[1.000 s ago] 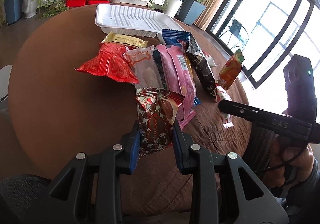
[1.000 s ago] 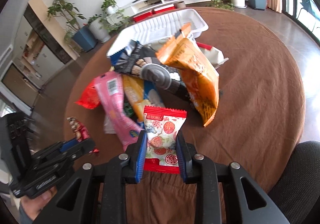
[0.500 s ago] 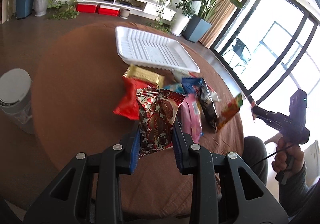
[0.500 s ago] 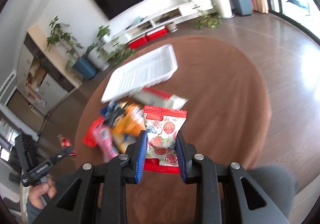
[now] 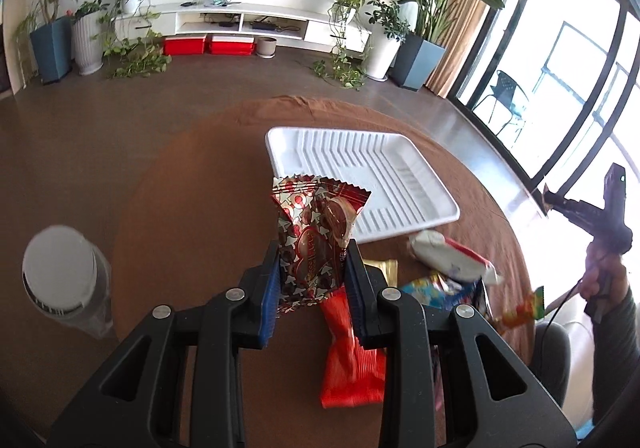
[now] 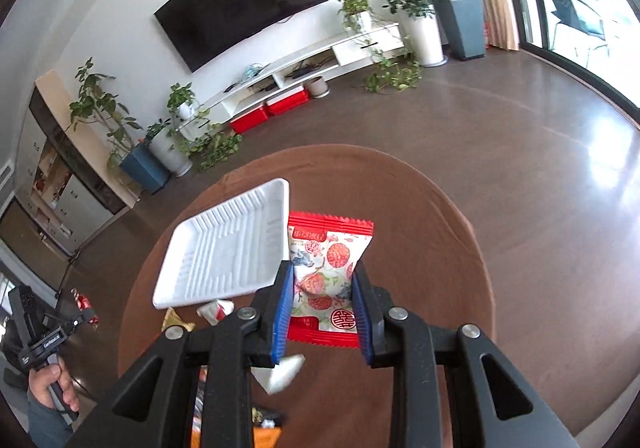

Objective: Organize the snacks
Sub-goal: 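Carry the chocolate wrapper with the left tool into the tray while the right tool carries the candy packet there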

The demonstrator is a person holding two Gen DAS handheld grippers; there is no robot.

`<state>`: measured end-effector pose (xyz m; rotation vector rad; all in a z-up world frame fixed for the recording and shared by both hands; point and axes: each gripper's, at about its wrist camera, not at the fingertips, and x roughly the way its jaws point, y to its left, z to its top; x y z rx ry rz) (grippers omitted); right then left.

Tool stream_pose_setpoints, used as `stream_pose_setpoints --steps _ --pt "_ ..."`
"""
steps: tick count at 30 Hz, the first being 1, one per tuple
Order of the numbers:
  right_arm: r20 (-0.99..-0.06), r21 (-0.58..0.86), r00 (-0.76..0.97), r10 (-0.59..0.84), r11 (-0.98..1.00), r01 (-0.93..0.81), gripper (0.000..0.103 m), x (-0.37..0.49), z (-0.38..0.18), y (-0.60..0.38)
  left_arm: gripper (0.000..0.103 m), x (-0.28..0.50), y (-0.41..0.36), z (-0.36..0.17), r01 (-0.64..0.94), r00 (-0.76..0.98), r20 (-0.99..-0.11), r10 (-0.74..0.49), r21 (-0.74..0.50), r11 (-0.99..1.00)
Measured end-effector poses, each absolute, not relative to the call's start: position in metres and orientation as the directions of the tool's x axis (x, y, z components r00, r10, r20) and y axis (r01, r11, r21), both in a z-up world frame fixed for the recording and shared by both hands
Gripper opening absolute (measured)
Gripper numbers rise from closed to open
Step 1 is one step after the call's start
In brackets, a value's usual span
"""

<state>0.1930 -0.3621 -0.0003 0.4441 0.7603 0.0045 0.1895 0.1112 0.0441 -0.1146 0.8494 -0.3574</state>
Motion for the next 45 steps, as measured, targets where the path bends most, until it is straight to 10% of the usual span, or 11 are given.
stream_pose_setpoints --steps 16,45 --pt "-0.741 0.359 0.538 0.403 0.914 -0.190 0.030 0.344 -0.017 -0.256 0.027 0.345 0.021 0.010 0.377 0.442 -0.803 -0.400 -0.238 0.895" --pt "-0.859 0.292 0.397 0.323 0.946 -0.138 0.032 0.393 -0.107 -0.226 0.030 0.393 -0.034 -0.089 0.383 0.330 -0.864 -0.381 -0.247 0.890"
